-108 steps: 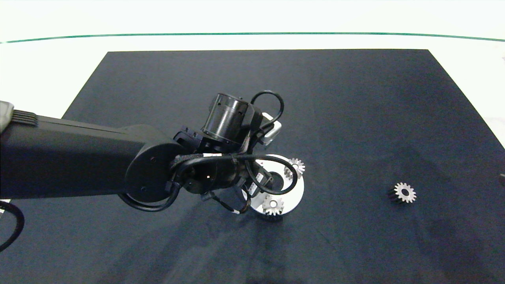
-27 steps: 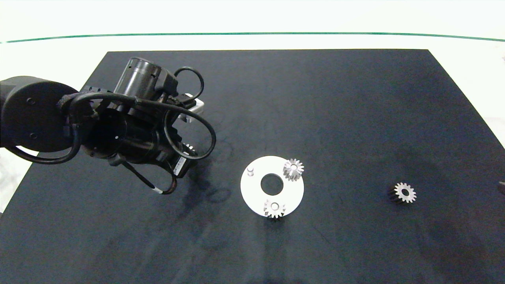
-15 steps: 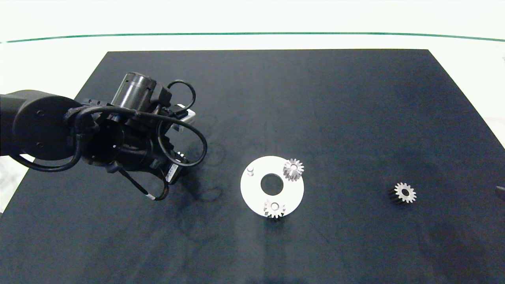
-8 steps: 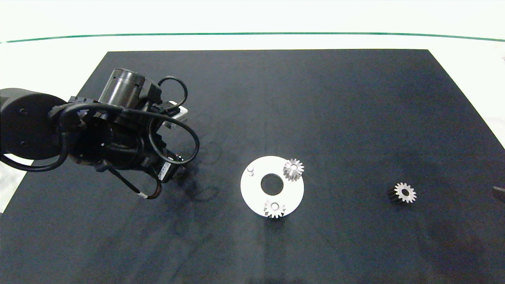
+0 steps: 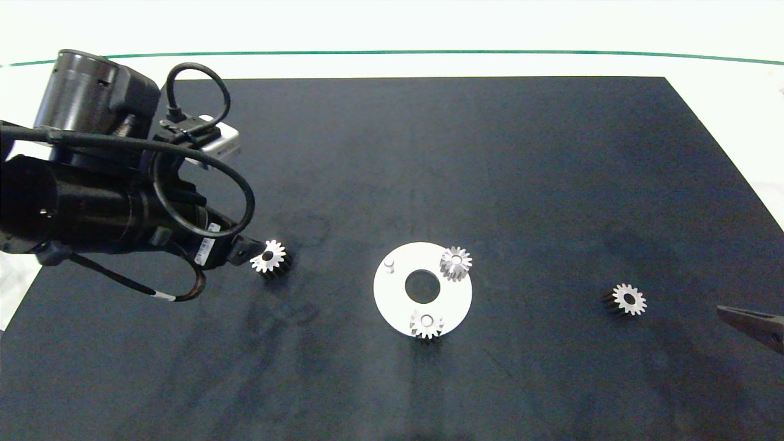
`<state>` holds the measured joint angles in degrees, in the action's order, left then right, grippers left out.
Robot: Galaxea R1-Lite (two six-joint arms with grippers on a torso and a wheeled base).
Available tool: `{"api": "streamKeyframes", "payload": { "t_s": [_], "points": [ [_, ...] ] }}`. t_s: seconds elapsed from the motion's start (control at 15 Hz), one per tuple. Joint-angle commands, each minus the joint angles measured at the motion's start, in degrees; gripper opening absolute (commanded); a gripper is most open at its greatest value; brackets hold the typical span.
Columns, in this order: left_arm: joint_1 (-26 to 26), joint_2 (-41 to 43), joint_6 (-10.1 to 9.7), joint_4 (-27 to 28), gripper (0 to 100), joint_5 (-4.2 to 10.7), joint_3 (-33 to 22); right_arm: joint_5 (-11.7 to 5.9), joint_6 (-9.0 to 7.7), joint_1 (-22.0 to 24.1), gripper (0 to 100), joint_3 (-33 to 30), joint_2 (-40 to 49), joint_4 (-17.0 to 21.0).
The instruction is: Remove an incorrectly installed larger gear and replace it with the correct smaller gear
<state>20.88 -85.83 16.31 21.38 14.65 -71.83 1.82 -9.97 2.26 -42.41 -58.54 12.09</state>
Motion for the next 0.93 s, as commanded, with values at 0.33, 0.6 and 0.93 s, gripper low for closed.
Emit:
{"api": "streamKeyframes", "payload": {
  "t_s": [0.33,0.6,0.93],
  "points": [
    [-6.03,9.28,0.39,-0.11,100,0.02,-1.83,0.91,-1.54,-4.01,100,-0.3,-8.35,-0.49],
    [-6.73,12.97,0.3,0.06,100,0.02,-1.56,1.0,-2.42,-4.63,100,-1.01,-13.36,-3.39],
    [-6.82,15.26,0.3,0.15,100,0.02,-1.39,1.0,-5.85,-4.8,100,-0.83,-18.8,-6.73]
  ]
}}
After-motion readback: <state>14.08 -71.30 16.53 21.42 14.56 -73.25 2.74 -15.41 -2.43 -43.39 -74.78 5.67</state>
